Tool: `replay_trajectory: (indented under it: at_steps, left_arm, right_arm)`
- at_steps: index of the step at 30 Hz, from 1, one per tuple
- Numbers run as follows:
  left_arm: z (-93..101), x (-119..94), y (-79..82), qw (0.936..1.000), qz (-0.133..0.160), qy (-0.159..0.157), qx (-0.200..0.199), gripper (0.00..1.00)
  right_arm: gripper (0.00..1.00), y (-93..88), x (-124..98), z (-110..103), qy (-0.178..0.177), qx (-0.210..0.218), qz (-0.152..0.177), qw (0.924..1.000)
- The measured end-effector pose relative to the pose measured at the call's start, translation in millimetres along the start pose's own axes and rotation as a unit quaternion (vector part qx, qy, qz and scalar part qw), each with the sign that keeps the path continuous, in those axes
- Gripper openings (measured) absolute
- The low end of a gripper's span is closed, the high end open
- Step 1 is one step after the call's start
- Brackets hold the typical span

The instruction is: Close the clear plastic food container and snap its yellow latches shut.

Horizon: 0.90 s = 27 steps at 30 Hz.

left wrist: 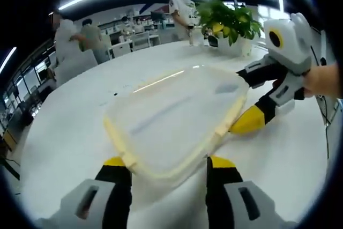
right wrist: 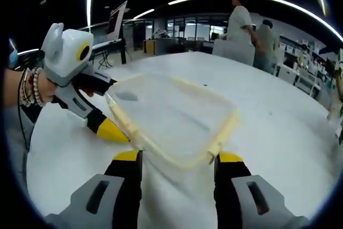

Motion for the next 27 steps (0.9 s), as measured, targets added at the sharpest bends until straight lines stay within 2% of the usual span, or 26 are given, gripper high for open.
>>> replay_trajectory:
  at_steps: [11,27]
  left_arm:
    - [-12.0,13.8,4.4,0.9998,-0.009,0.0,0.018,0.5]
    - [-21.6,21.5,9.0,0.9997,-0.01,-0.006,0.022,0.5]
  right_arm:
    - [0.51,6.0,13.9,8.3,-0.01,0.004,0.007,0.9999]
    - [0.51,9.9,17.3,12.2,-0.023,0.025,0.016,0.9993]
Point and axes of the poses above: the point that each gripper's makers call its tool centre point, and the gripper's own axes: x roughly forward along the fingers, z roughly to its right, y roughly out of its top, the point moved 7 cm from there along -x, roughly backward along the fingers, and after that the axes turned 2 degrees about -y, right-handed, at the moved point
